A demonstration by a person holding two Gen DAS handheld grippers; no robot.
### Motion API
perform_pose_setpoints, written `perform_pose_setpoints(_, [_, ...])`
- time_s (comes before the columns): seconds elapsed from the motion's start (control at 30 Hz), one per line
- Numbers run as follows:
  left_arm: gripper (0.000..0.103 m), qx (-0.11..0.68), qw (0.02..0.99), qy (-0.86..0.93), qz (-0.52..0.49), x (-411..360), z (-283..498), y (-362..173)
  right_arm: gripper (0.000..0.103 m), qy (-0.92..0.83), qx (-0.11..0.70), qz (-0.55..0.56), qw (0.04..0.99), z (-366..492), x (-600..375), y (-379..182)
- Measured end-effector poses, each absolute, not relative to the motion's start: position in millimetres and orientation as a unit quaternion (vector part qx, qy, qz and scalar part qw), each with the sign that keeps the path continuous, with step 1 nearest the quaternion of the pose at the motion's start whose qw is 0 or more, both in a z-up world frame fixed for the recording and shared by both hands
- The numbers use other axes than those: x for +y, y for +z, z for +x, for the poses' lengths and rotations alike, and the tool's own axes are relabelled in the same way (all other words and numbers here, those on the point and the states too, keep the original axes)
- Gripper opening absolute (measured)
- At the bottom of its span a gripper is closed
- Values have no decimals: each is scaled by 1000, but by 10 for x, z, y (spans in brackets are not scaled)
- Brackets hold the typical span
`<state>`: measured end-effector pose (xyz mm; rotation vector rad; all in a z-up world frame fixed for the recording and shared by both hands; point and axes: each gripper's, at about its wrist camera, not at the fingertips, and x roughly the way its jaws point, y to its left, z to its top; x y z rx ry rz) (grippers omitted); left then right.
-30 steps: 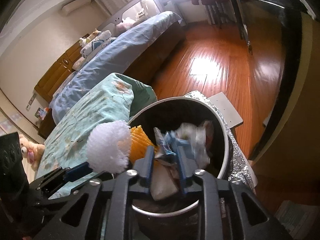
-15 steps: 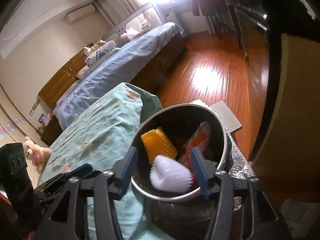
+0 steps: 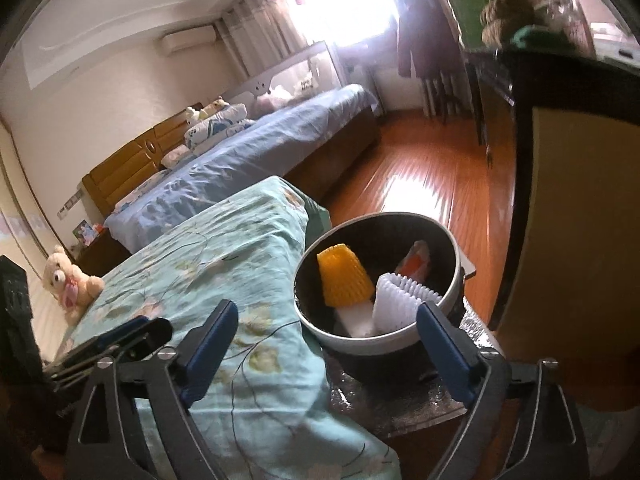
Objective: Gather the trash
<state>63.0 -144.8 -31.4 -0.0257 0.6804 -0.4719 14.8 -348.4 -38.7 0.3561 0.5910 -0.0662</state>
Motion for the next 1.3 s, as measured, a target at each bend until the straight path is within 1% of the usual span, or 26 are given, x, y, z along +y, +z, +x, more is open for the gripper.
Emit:
perform_pose_setpoints(0.03, [77,323,920,-222,-15,-1390,583,-307,97,-35,286,170,942,112,-3467,-383])
perform_pose_setpoints(0.07, [80,319,922,-217,-16,-1353,556,-300,98,-37,283,166,944,74,-3447,-374])
perform_pose_setpoints(0.23, [84,289,937,-193,-16,-1171,393,-209,100,-47,265,137,953,-47,-3351,-266])
perform_pose_setpoints(0.3, [90,268,945,-185,-14,-1133,322,-131,101,-52,254,122,958,-86,-3308,-180])
perform_pose_setpoints(0.37, [103,238,957,-164,-7,-1098,245,-25,103,-58,230,102,966,-146,-3247,-49])
perform_pose_setpoints(0.43, [103,209,967,-144,-2,-1067,174,59,103,-62,205,84,973,-202,-3185,36])
perform_pose_setpoints(0.53, [103,190,974,-122,9,-1045,139,104,103,-67,200,64,975,-188,-3133,50])
perform_pose_setpoints(0.8, [103,183,977,-106,29,-1036,91,45,103,-69,202,71,974,-181,-3116,-18])
perform_pose_setpoints(1.3, [103,181,978,-102,38,-1076,25,37,103,-65,197,72,976,-212,-3074,10])
